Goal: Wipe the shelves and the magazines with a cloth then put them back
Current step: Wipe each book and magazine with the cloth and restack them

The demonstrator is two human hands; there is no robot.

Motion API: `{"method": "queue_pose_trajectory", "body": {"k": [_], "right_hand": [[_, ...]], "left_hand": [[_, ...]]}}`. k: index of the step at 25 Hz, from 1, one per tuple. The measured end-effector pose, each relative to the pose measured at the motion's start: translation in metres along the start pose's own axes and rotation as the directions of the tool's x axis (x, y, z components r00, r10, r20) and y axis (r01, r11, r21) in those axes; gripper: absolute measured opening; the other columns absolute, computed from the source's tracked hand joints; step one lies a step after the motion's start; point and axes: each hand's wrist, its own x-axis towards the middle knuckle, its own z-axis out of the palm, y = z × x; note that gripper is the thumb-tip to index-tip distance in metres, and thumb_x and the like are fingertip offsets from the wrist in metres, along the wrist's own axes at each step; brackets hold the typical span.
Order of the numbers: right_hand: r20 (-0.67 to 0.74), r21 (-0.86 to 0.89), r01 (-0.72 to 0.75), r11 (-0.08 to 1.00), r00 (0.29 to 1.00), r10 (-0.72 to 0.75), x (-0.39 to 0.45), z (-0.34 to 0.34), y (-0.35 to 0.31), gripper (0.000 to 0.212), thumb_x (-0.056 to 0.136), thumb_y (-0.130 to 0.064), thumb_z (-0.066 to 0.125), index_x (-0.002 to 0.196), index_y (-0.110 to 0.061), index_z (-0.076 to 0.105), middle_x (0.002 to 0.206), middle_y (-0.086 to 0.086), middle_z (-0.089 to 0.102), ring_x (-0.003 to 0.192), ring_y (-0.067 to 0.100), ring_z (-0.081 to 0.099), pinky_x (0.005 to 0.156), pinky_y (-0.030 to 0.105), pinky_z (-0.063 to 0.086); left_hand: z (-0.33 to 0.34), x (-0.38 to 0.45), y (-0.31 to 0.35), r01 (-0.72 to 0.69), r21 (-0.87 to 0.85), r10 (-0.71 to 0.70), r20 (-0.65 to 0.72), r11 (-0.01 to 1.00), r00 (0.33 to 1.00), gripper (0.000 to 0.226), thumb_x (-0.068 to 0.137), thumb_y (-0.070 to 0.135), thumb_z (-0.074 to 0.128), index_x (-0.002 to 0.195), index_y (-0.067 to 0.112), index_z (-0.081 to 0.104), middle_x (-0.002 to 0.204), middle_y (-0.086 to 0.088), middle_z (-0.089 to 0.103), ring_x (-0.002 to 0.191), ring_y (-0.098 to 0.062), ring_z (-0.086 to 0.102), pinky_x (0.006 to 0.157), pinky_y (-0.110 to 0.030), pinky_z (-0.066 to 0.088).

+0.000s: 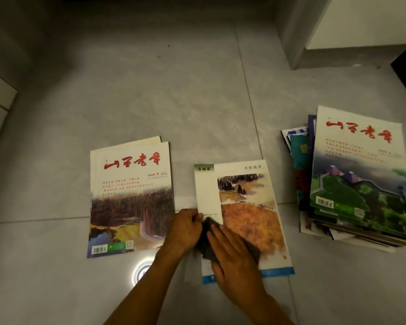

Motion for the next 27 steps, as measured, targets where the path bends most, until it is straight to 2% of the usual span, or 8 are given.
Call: {"method": "queue_pose_trajectory", "body": {"k": [3, 8, 12, 15, 20, 23, 25, 27], "right_hand": [[0.043, -0.039, 0.196, 0.980, 0.980, -0.194, -0.044, -0.004, 0.028, 0.051, 0.095, -0.040, 0.039, 0.144, -0.028, 0.035, 0.147, -0.007, 0.043, 0.139, 0.014, 0.034, 0.113, 0.034, 0.022], [0.041, 0.150, -0.358, 0.922, 0.934, 0.356, -0.002, -0.022, 0.083, 0.070, 0.089, -0.045, 0.039, 0.151, -0.029, 0.010, 0.153, -0.006, 0.021, 0.143, 0.019, 0.023, 0.118, 0.039, 0.021], [-0.026, 0.206, -0.398, 0.894, 0.911, 0.411, 0.078, -0.038, 0.101, 0.059, 0.096, -0.023, 0.048, 0.151, -0.016, 0.024, 0.157, 0.001, 0.021, 0.145, 0.022, 0.019, 0.119, 0.042, 0.018], [-0.014, 0.361, -0.477, 0.801, 0.856, 0.516, 0.125, -0.049, 0.124, 0.056, 0.098, -0.022, 0.049, 0.150, -0.014, 0.029, 0.155, 0.007, 0.029, 0.144, 0.023, 0.023, 0.119, 0.035, 0.015], [0.032, 0.482, -0.430, 0.763, 0.879, 0.475, 0.119, -0.067, 0.131, 0.068, 0.090, -0.043, 0.060, 0.149, -0.028, 0.030, 0.152, -0.002, 0.035, 0.137, 0.016, 0.036, 0.114, 0.039, 0.032], [0.079, 0.524, -0.344, 0.779, 0.931, 0.357, 0.082, -0.083, 0.118, 0.076, 0.085, -0.036, 0.067, 0.149, -0.034, 0.026, 0.152, -0.010, 0.034, 0.136, 0.009, 0.037, 0.112, 0.034, 0.035], [0.061, 0.668, -0.333, 0.665, 0.916, 0.397, 0.059, -0.093, 0.099, 0.071, 0.084, -0.019, 0.070, 0.145, -0.036, 0.036, 0.143, -0.012, 0.046, 0.128, 0.005, 0.046, 0.106, 0.031, 0.042], [0.050, 0.822, -0.383, 0.421, 0.786, 0.617, 0.047, -0.100, 0.078, 0.064, 0.083, -0.009, 0.071, 0.136, -0.037, 0.047, 0.128, -0.009, 0.058, 0.114, 0.010, 0.057, 0.090, 0.029, 0.050]], "left_hand": [[0.002, 0.001, -0.005, -0.036, 0.003, 0.036, -0.004, 0.999, 0.999, 0.024, 0.099, 0.026, 0.047, 0.109, 0.017, 0.066, 0.108, 0.004, 0.065, 0.099, -0.015, 0.063, 0.084, -0.023, 0.048], [0.009, 0.000, -0.009, 0.013, 0.011, -0.013, -0.029, 1.000, 0.999, 0.017, 0.098, 0.035, 0.048, 0.102, 0.027, 0.063, 0.103, 0.008, 0.067, 0.095, -0.010, 0.065, 0.090, -0.037, 0.055], [0.007, -0.006, 0.001, 0.068, -0.066, -0.071, -0.050, 0.995, 0.996, 0.016, 0.096, 0.034, 0.052, 0.102, 0.025, 0.064, 0.104, 0.003, 0.070, 0.093, -0.011, 0.068, 0.087, -0.040, 0.056], [0.011, -0.015, 0.026, 0.183, -0.540, -0.165, 0.083, 0.821, 0.983, 0.020, 0.089, 0.019, 0.065, 0.108, 0.026, 0.061, 0.102, -0.001, 0.072, 0.088, -0.018, 0.071, 0.078, -0.038, 0.059], [0.019, -0.023, 0.050, 0.046, -0.687, -0.099, -0.037, 0.725, 0.994, 0.029, 0.093, 0.009, 0.055, 0.113, 0.029, 0.062, 0.094, -0.003, 0.072, 0.086, -0.024, 0.069, 0.081, -0.046, 0.057], [-0.002, -0.025, 0.058, -0.037, -0.787, -0.135, -0.152, 0.616, 0.979, 0.030, 0.093, 0.006, 0.054, 0.116, 0.023, 0.062, 0.089, -0.004, 0.072, 0.082, -0.027, 0.067, 0.077, -0.046, 0.057], [-0.020, -0.025, 0.064, -0.094, -0.889, -0.166, -0.186, 0.448, 0.968, 0.031, 0.093, 0.001, 0.052, 0.119, 0.018, 0.059, 0.097, -0.008, 0.069, 0.084, -0.028, 0.064, 0.080, -0.046, 0.054], [-0.030, -0.024, 0.070, -0.141, -0.914, -0.164, -0.216, 0.382, 0.962, 0.034, 0.093, 0.000, 0.052, 0.120, 0.021, 0.058, 0.101, -0.009, 0.067, 0.084, -0.026, 0.063, 0.080, -0.046, 0.054]]}}
